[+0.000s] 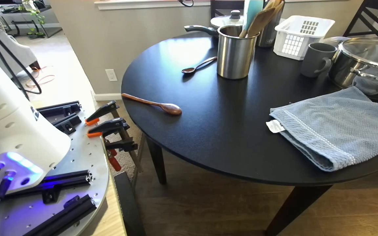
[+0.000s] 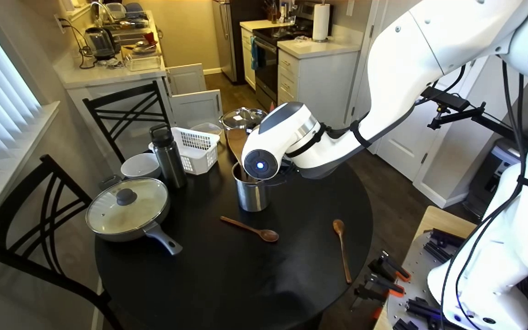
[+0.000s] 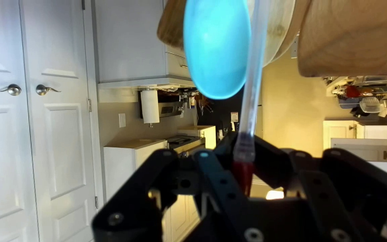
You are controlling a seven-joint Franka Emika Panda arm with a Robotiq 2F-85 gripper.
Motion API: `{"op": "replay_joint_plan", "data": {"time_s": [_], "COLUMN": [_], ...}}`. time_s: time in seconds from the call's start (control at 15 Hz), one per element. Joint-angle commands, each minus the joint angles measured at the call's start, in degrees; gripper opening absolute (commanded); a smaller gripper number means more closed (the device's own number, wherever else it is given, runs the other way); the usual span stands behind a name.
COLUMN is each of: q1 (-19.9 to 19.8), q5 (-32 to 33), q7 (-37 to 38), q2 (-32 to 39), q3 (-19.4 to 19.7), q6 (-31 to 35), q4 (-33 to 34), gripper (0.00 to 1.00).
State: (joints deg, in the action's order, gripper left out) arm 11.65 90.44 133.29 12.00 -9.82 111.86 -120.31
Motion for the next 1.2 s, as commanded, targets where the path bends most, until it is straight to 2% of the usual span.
{"op": "replay_joint_plan", "data": {"time_s": [0.0, 0.2, 0.27, 0.33, 0.47, 0.8, 1.0, 1.13], "q1": [-0.3, -0.77, -0.8, -0.81, -1.0, -1.36, -1.17, -1.15], "q5": [-1.21, -3.64, -4.75, -5.76, -7.57, -12.3, -16.39, -20.91], "q7": [1.06, 0.15, -0.37, -0.54, -0.73, -1.72, -4.02, -7.35], "q2": [0.08, 0.33, 0.41, 0.44, -0.15, -4.17, -8.69, -11.93], "q3": [-0.83, -1.13, -1.12, -1.02, -0.81, -0.91, -1.5, -1.72], "q6": [0.72, 3.75, 4.33, 4.79, 5.99, 9.61, 15.13, 21.16], "q4": [0.38, 0.55, 0.54, 0.39, -0.26, -2.55, -5.94, -9.0], "gripper": [0.02, 0.02, 0.35, 0.36, 0.47, 0.78, 0.99, 1.0]}}
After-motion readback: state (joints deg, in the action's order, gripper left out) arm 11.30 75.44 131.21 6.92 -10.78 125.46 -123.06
